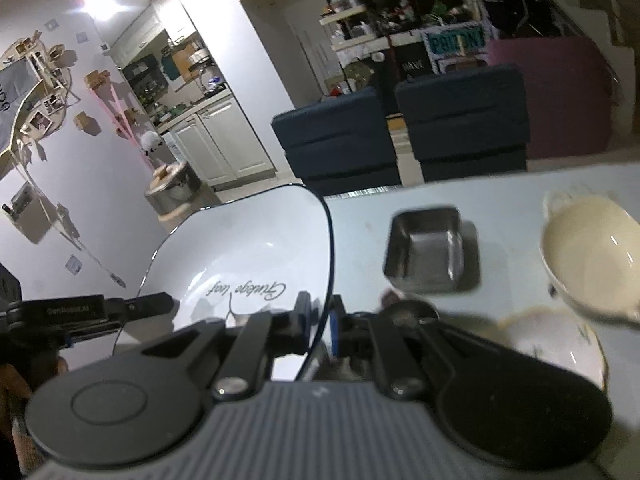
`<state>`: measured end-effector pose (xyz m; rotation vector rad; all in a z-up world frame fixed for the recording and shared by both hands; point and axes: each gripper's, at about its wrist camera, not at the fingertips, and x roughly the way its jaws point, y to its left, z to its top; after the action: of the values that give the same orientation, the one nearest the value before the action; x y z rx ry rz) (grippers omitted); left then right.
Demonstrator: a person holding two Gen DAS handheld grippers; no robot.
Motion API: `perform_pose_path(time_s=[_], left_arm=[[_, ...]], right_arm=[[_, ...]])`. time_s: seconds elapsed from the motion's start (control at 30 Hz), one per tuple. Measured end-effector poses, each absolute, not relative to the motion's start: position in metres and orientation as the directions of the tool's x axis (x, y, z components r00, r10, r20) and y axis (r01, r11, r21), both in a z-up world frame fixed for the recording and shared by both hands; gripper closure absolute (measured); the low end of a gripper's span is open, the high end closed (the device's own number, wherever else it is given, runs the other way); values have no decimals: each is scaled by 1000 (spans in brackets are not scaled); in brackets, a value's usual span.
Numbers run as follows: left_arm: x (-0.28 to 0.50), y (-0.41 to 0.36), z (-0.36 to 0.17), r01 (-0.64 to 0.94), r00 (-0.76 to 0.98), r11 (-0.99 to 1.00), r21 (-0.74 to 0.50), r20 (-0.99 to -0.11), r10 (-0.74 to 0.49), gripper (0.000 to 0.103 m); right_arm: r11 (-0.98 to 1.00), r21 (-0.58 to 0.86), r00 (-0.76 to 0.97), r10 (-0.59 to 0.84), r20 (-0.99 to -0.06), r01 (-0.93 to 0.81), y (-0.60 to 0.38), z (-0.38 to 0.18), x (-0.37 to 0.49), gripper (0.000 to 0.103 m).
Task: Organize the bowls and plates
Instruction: 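Lift the white plate with both grippers and carry it across the table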
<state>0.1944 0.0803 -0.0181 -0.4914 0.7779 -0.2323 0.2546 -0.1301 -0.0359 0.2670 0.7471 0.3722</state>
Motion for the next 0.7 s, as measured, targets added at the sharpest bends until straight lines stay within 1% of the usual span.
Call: perform_pose_path(time_s=[0.13, 0.33, 0.7], left_arm=[[183, 73, -37, 22, 662, 855, -517, -634, -401, 95], [175, 68, -69, 6, 592, 844, -537, -678, -435, 95], [174, 65, -115, -42, 448, 853, -520, -773, -449, 94]], right_arm=[[902, 384, 655, 413, -633, -197, -138, -47, 231, 92], [914, 372, 613, 388, -688, -161, -144, -69, 211, 92], [927, 361, 464, 363, -808, -98, -144, -115, 195, 91]])
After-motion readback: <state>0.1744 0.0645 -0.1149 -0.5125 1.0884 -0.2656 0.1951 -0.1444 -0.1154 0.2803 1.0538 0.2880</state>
